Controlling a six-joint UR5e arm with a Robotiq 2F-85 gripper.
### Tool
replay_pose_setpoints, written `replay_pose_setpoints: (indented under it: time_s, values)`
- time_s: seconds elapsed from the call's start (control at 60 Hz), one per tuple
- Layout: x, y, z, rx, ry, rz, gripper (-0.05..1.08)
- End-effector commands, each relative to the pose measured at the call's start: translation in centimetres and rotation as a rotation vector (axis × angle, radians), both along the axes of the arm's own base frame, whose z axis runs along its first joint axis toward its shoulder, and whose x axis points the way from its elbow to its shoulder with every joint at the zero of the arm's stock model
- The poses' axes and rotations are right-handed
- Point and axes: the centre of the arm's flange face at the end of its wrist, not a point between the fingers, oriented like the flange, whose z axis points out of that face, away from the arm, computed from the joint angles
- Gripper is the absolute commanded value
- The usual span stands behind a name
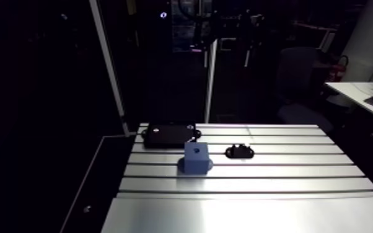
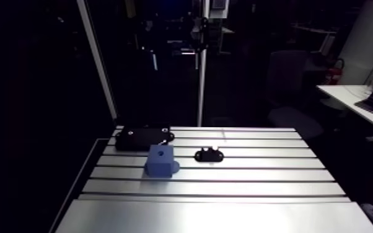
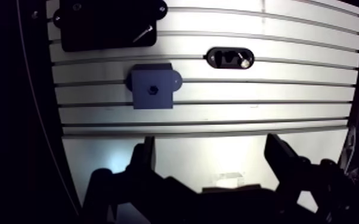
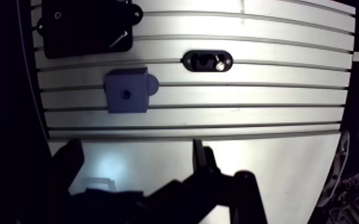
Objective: Pick up the M10 bolt and insert it into the hex recess until seated.
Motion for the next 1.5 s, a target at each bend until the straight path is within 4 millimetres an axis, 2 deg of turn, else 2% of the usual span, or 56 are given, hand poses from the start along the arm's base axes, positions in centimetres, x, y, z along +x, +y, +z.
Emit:
replay_pose_setpoints:
  time_s: [0.017,0.617,0.75,0.783,0.833,1.017,1.35,1.5]
  values:
    - [4.1,-3.8,-0.9,0.016,-0.068,0.093,0.0]
    - [3.7,-3.1,-1.4,0.023,-0.057,0.081,0.0]
    - [3.2,-1.2,-1.8,0.021,-0.037,0.051,0.0]
    - [3.0,0.0,-2.2,0.02,-0.029,0.042,0.0]
    - [2.9,0.5,-2.5,0.018,-0.025,0.045,0.0]
    - [2.3,4.4,-4.0,0.019,0.024,0.02,0.0]
    - [1.9,8.0,-5.8,0.029,0.074,0.016,0.01]
    - [1.8,10.1,-7.5,0.036,0.107,0.018,0.01]
